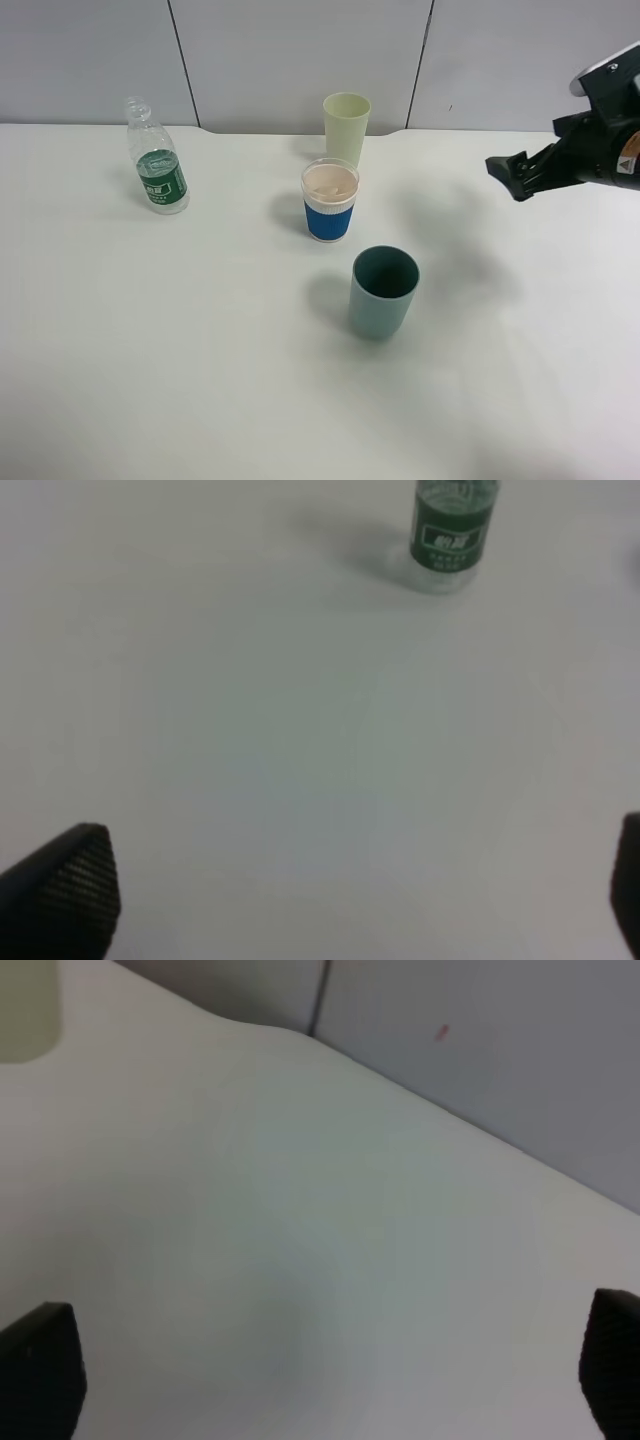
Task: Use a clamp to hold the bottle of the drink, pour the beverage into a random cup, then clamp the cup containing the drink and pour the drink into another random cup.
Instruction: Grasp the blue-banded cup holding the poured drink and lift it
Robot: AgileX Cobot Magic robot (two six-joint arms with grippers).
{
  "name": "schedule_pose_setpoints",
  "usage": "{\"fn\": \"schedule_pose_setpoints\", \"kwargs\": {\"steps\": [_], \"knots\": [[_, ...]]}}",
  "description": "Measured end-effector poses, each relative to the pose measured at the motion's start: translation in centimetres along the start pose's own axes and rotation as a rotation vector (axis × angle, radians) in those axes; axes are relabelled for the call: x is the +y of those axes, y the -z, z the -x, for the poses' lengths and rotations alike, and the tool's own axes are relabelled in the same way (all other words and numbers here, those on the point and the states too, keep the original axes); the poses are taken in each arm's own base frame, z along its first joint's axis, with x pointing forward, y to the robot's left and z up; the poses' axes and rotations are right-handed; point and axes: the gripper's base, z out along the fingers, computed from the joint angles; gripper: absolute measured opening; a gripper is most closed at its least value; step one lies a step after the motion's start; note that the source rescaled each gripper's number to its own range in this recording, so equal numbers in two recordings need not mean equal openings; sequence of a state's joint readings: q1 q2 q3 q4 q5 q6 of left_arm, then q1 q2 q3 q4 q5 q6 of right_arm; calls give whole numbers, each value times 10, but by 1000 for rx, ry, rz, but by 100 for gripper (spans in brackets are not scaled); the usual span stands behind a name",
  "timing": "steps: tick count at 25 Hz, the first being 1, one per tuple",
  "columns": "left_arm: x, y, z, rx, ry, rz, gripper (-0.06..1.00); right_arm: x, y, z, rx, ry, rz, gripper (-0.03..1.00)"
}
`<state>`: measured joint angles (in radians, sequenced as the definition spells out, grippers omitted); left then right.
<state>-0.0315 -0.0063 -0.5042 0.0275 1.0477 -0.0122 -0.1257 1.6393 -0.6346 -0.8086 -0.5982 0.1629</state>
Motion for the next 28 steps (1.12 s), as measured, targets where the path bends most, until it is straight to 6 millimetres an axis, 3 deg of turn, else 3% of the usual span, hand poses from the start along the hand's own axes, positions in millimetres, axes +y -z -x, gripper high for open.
{"fn": "schedule_pose_setpoints", "kwargs": {"steps": [10, 14, 28], "knots": [[0, 0, 0, -1, 0, 0, 100, 28, -27, -26, -97, -17, 248, 99], [0, 0, 0, -1, 0, 0, 100, 37, -32, -35, -110, 14, 316, 92], [0, 0, 0, -1, 0, 0, 100, 39, -54, -28, -184, 99, 492, 89]]}}
